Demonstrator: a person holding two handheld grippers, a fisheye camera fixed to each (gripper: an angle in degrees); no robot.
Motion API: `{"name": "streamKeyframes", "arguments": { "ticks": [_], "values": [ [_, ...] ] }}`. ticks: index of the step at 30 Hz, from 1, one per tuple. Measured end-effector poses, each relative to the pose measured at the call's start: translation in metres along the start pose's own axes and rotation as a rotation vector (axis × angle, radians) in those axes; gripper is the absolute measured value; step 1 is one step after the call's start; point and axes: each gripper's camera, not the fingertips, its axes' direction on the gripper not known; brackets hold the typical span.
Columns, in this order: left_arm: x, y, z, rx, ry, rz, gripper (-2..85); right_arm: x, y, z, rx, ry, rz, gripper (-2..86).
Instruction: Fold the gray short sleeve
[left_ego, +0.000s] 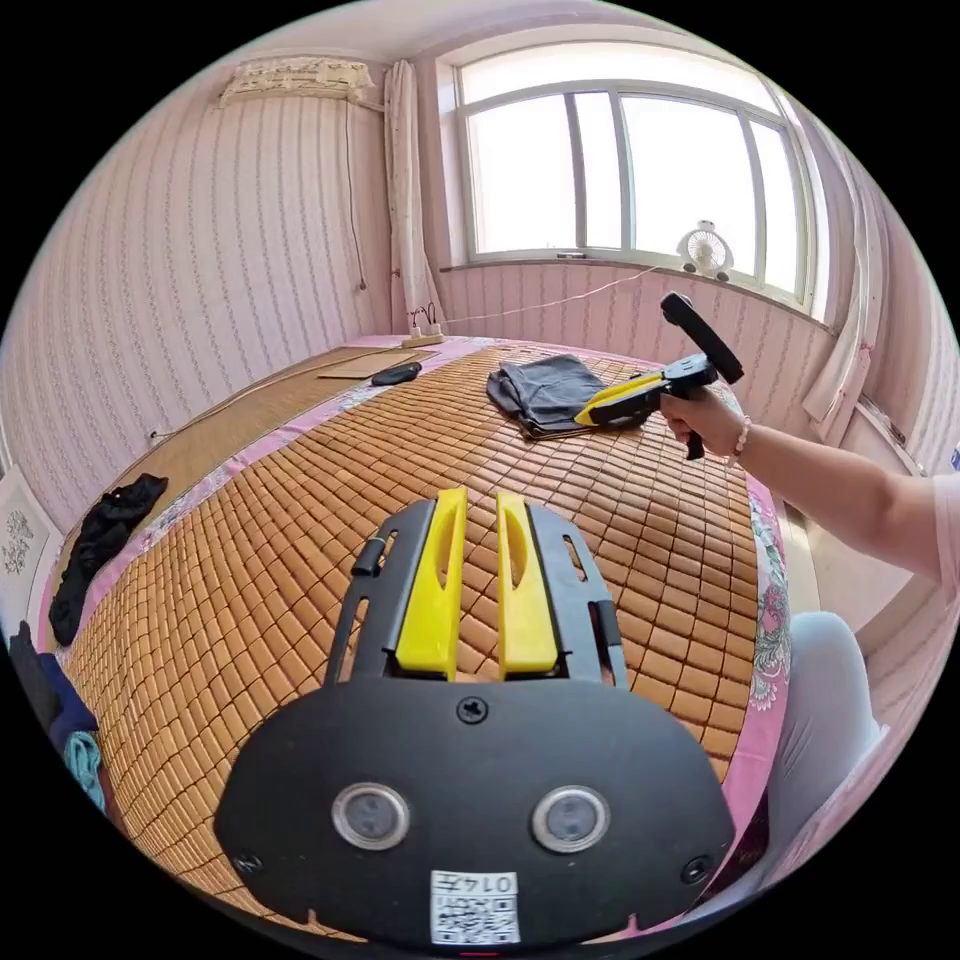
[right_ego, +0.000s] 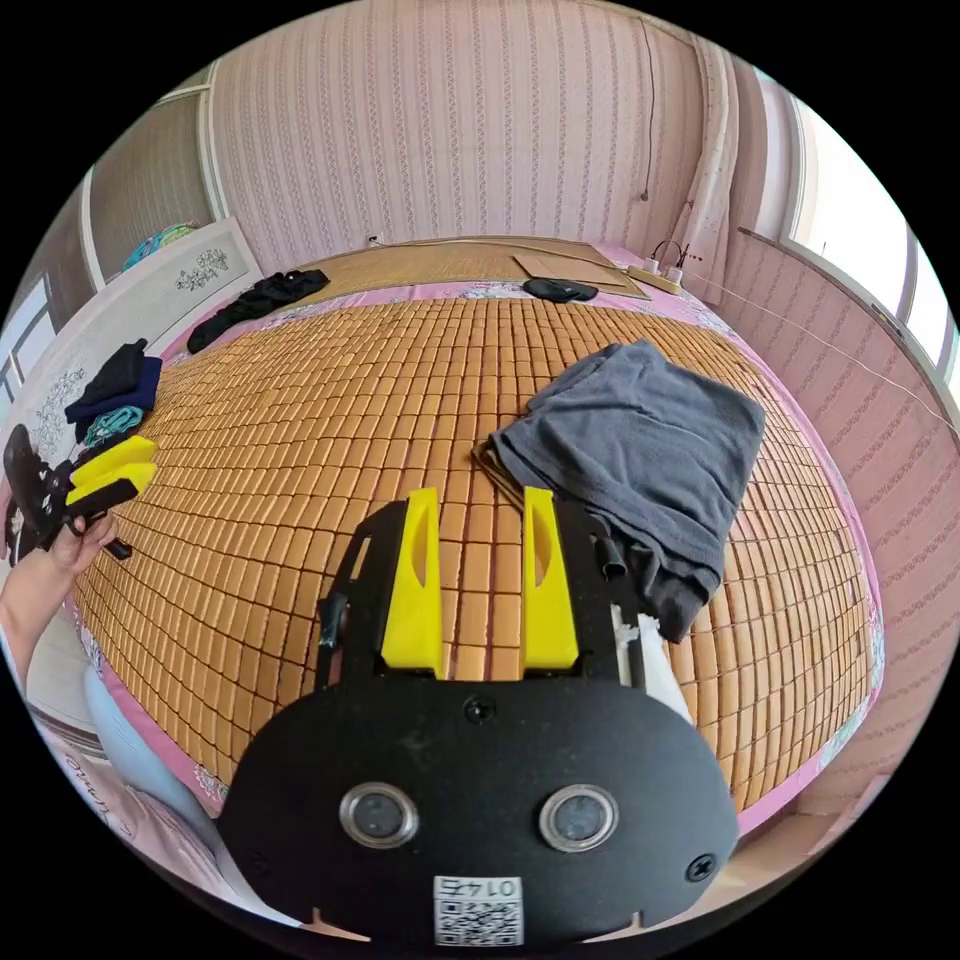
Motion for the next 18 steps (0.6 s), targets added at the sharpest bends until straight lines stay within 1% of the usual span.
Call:
{"name": "streamKeyframes", "arguments": {
  "ticks": [4, 6, 9, 10, 12, 14, 15, 18],
  "values": [
    [0.028, -0.029, 0.066, -0.057, 0.016, 0.039, 5.8, 0.028, -0.045, 0.019, 0.022, 0.007, 0.021, 11.9],
    [0.042, -0.047, 0.105, -0.078, 0.017, 0.062, 5.8, 0.039, -0.061, 0.026, 0.037, -0.029, 0.046, 11.5],
    [0.053, -0.067, 0.152, -0.095, 0.028, 0.054, 6.0, 0.057, -0.084, 0.047, -0.073, -0.011, 0.1, 7.2],
    [0.055, -0.07, 0.161, -0.099, 0.033, 0.05, 6.1, 0.065, -0.085, 0.052, -0.112, -0.011, 0.114, 4.4],
    [0.063, -0.086, 0.194, -0.117, 0.06, 0.042, 6.8, 0.081, -0.078, 0.032, -0.036, -0.06, 0.155, 2.9],
    [0.071, -0.098, 0.215, -0.128, 0.073, 0.066, 7.1, 0.105, -0.065, 0.0, 0.08, -0.131, 0.201, 2.3],
    [0.077, -0.106, 0.227, -0.124, 0.071, 0.074, 7.4, 0.112, -0.062, -0.008, 0.097, -0.143, 0.214, 2.2],
    [0.088, -0.119, 0.254, -0.118, 0.084, 0.067, 8.1, 0.149, -0.047, -0.03, 0.154, -0.264, 0.278, 2.0]
  ]
}}
